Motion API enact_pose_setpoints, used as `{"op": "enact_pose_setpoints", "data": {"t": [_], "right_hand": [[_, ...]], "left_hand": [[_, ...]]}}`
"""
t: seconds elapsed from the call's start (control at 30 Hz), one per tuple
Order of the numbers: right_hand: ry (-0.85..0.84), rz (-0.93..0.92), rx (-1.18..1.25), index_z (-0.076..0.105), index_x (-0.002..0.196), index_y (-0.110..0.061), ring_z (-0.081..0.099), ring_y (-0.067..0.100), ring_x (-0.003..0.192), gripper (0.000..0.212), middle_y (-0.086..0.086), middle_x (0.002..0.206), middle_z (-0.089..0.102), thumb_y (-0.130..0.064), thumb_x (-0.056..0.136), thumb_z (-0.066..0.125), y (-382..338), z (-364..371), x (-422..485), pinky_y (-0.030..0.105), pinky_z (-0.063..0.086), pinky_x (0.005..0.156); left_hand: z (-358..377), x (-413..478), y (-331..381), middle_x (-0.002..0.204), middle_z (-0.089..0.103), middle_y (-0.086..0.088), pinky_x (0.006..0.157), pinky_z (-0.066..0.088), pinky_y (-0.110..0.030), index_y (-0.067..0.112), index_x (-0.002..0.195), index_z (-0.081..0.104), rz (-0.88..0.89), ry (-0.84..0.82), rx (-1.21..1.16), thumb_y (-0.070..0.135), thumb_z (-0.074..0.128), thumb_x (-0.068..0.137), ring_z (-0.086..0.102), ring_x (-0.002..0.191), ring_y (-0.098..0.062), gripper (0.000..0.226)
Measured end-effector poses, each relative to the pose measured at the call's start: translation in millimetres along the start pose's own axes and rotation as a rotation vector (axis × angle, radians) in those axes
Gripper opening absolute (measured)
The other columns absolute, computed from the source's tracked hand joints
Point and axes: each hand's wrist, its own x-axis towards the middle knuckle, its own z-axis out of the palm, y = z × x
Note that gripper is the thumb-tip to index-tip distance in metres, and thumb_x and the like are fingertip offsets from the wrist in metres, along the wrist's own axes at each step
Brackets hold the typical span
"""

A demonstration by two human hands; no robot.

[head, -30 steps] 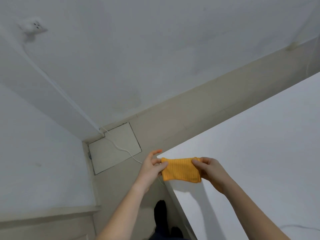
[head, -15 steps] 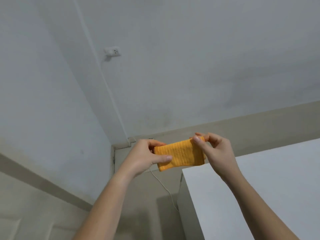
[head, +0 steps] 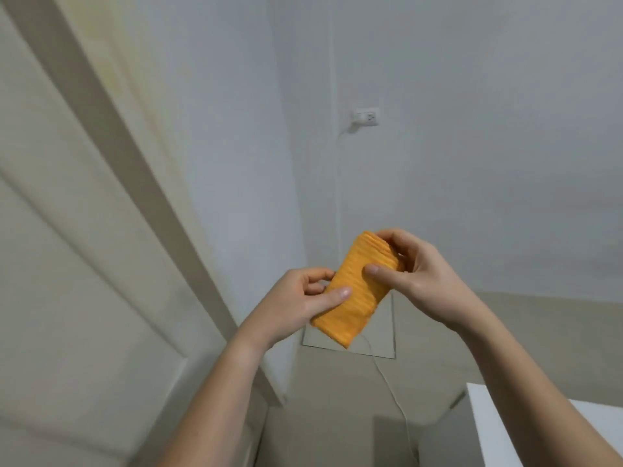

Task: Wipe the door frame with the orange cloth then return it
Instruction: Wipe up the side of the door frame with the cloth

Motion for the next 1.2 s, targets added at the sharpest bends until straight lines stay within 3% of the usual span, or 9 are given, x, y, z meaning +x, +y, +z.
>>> {"op": "enact_pose_setpoints", "data": {"t": [0.13, 0.23, 0.33, 0.47, 0.57, 0.73, 0.9, 1.1, 1.2], "right_hand": [[-0.128, -0.010, 0.020, 0.063, 0.124, -0.031, 0.067, 0.016, 0.088, 0.039, 0.013, 0.105, 0.068, -0.013, 0.093, 0.080, -12.2, 47.3, 28.6, 0.036, 0.058, 0.075], [-0.200, 0.105, 0.216, 0.065, 0.130, -0.027, 0.072, 0.018, 0.097, 0.046, 0.014, 0.110, 0.070, -0.021, 0.088, 0.083, -12.6, 76.8, 44.2, 0.033, 0.060, 0.081], [-0.410, 0.324, 0.483, 0.066, 0.135, -0.011, 0.074, 0.028, 0.113, 0.047, 0.020, 0.124, 0.073, -0.026, 0.091, 0.075, -18.3, 110.2, 58.6, 0.034, 0.059, 0.091], [-0.730, 0.406, 0.495, 0.070, 0.129, 0.000, 0.071, 0.032, 0.118, 0.037, 0.022, 0.124, 0.074, -0.023, 0.101, 0.065, -25.2, 148.4, 64.0, 0.038, 0.056, 0.103], [-0.780, 0.311, 0.477, 0.071, 0.121, 0.000, 0.073, 0.033, 0.106, 0.031, 0.021, 0.113, 0.076, -0.016, 0.095, 0.071, -32.2, 174.2, 63.3, 0.039, 0.060, 0.095], [-0.834, 0.065, 0.395, 0.063, 0.109, -0.004, 0.068, 0.024, 0.088, 0.024, 0.009, 0.089, 0.065, -0.014, 0.092, 0.076, -52.0, 220.7, 36.0, 0.040, 0.060, 0.086], [-0.890, -0.147, 0.407, 0.062, 0.107, -0.008, 0.058, 0.022, 0.079, 0.016, 0.005, 0.080, 0.058, -0.004, 0.096, 0.073, -86.2, 268.4, -19.7, 0.043, 0.051, 0.075], [-0.952, -0.360, 0.395, 0.066, 0.127, -0.029, 0.056, 0.008, 0.074, 0.049, -0.002, 0.086, 0.054, 0.008, 0.096, 0.064, -142.9, 306.7, -90.0, 0.021, 0.051, 0.066], [-0.991, -0.358, 0.330, 0.069, 0.122, -0.034, 0.050, 0.009, 0.069, 0.049, 0.000, 0.085, 0.047, 0.002, 0.088, 0.063, -162.3, 322.9, -126.5, 0.023, 0.048, 0.059]], "left_hand": [[-29.8, -26.5, -11.2, 0.103, 0.085, -0.008, 0.098, 0.064, -0.045, 0.015, 0.116, 0.080, -0.033, 0.131, -0.036, 0.036, 0.074, 0.102, 0.082, 0.101, -0.026, 0.026], [-44.0, -47.4, -22.3, 0.105, 0.085, -0.009, 0.091, 0.064, -0.041, 0.012, 0.109, 0.081, -0.023, 0.289, -0.092, 0.032, 0.076, 0.100, 0.082, 0.100, -0.024, 0.023], [-53.5, -74.7, -29.4, 0.101, 0.084, -0.009, 0.087, 0.063, -0.046, 0.016, 0.104, 0.083, -0.011, 0.472, -0.133, 0.036, 0.078, 0.097, 0.081, 0.096, -0.033, 0.022], [-51.3, -117.4, -34.0, 0.086, 0.080, 0.001, 0.072, 0.055, -0.033, 0.022, 0.097, 0.081, -0.017, 0.693, -0.125, 0.032, 0.079, 0.099, 0.072, 0.078, -0.016, 0.011], [-47.0, -153.3, -36.4, 0.097, 0.083, -0.005, 0.076, 0.058, -0.033, 0.019, 0.105, 0.080, -0.089, 0.801, -0.119, 0.030, 0.079, 0.100, 0.078, 0.086, -0.024, 0.012], [-32.6, -230.9, -44.2, 0.088, 0.081, -0.001, 0.073, 0.057, -0.028, 0.014, 0.099, 0.074, -0.244, 1.015, -0.092, 0.027, 0.086, 0.093, 0.076, 0.081, -0.014, 0.019], [-13.1, -311.4, -39.1, 0.075, 0.063, -0.002, 0.074, 0.049, -0.030, 0.020, 0.095, 0.077, -0.247, 1.164, -0.047, 0.027, 0.086, 0.092, 0.059, 0.071, -0.012, 0.011], [1.2, -416.2, -23.5, 0.099, 0.077, -0.011, 0.081, 0.060, -0.031, 0.023, 0.109, 0.078, -0.116, 1.433, 0.004, 0.026, 0.079, 0.093, 0.072, 0.086, -0.013, 0.017], [3.9, -466.1, -9.6, 0.100, 0.073, -0.011, 0.077, 0.060, -0.036, 0.028, 0.112, 0.076, -0.051, 1.576, 0.041, 0.025, 0.079, 0.089, 0.067, 0.082, -0.016, 0.023]]}}
